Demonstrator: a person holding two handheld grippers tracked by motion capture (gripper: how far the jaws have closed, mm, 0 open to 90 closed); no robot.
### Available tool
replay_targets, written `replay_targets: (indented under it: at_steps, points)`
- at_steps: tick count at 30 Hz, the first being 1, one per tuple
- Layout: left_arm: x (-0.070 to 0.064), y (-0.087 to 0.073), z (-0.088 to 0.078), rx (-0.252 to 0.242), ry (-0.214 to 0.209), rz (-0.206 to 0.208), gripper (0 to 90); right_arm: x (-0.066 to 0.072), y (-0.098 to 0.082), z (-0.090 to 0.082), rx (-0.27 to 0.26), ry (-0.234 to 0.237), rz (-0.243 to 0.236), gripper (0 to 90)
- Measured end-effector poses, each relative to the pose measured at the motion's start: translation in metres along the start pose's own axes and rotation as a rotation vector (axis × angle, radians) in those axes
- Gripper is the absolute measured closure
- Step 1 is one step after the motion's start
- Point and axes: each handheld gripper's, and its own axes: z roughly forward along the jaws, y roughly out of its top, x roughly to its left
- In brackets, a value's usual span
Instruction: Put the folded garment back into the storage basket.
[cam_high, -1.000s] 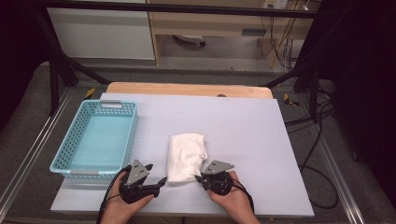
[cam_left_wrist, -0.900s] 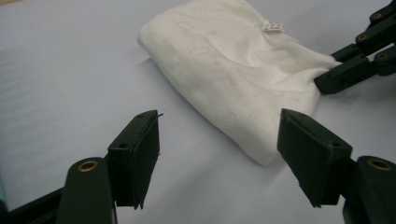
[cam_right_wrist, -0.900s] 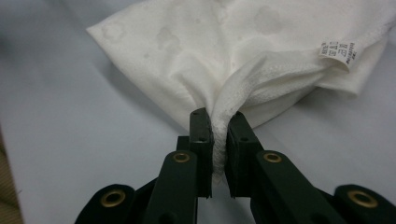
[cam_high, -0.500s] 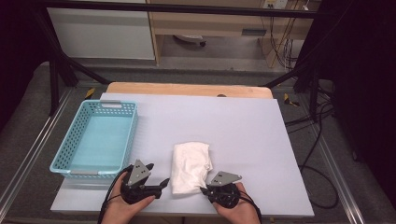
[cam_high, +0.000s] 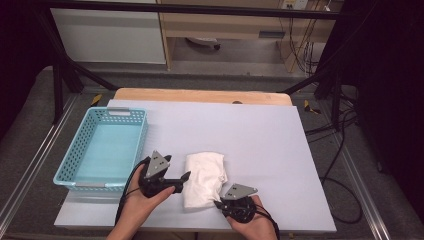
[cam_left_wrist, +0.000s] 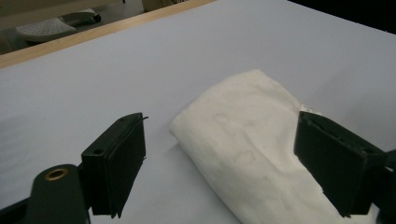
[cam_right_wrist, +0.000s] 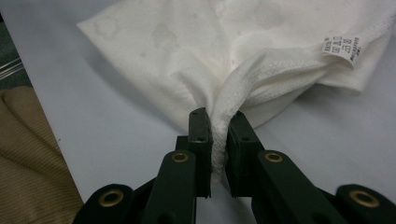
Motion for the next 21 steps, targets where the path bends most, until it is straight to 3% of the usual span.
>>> replay_targets:
  at_steps: [10,21]
  points:
    - [0.011,0.023,0.039,0.031,0.033,-0.027,17.8,0.002,0.000,0.000,0.000,-0.009,-0.013,82.4]
    - [0.013,0.025,0.061,0.072,0.049,-0.023,18.6,0.002,0.000,0.000,0.002,-0.010,-0.017,82.2]
